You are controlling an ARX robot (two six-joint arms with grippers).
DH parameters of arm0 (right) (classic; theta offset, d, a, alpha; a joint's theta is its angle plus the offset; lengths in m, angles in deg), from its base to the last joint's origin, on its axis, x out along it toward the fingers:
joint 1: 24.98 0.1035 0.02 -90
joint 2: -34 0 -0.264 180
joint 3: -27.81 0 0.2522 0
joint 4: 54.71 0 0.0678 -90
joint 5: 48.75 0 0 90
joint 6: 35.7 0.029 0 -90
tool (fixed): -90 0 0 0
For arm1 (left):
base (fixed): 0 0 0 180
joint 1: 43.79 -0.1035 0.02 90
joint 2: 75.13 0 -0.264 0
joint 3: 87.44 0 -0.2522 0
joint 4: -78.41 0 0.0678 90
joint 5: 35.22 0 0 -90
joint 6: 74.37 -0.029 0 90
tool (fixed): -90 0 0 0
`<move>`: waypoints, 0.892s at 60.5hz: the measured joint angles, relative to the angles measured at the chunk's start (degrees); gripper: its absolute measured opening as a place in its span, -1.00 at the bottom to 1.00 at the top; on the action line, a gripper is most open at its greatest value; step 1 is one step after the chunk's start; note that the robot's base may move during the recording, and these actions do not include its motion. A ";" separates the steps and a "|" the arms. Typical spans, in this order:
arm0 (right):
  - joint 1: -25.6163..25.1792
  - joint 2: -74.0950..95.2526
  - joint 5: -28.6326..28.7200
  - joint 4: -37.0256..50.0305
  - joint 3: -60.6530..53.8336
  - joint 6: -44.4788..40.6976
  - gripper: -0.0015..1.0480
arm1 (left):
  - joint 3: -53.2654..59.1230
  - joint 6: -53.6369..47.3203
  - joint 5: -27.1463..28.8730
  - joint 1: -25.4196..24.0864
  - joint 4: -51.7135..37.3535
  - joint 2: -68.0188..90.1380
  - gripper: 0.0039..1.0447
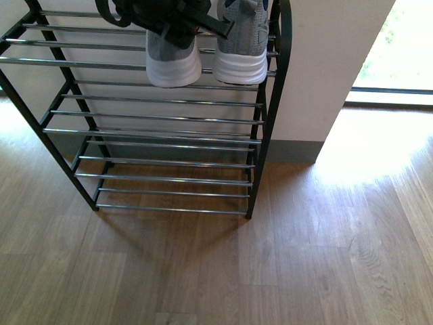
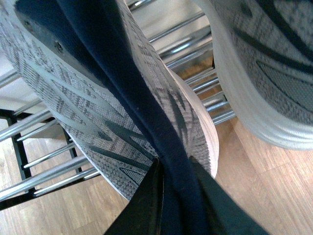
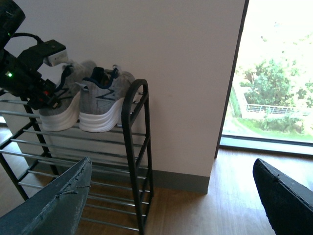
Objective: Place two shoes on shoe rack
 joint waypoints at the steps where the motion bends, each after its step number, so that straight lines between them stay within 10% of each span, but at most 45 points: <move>1: 0.00 0.00 0.00 0.00 0.00 0.00 0.82 | -0.13 -0.09 0.02 0.00 -0.02 -0.02 -0.45; 23: 0.00 0.00 0.00 0.00 0.00 0.00 0.82 | 0.61 -2.86 -1.40 1.18 0.55 -3.80 0.85; 54: 0.00 0.00 0.02 0.00 0.00 0.00 0.82 | 18.40 -2.93 3.19 3.50 -17.31 -19.21 0.83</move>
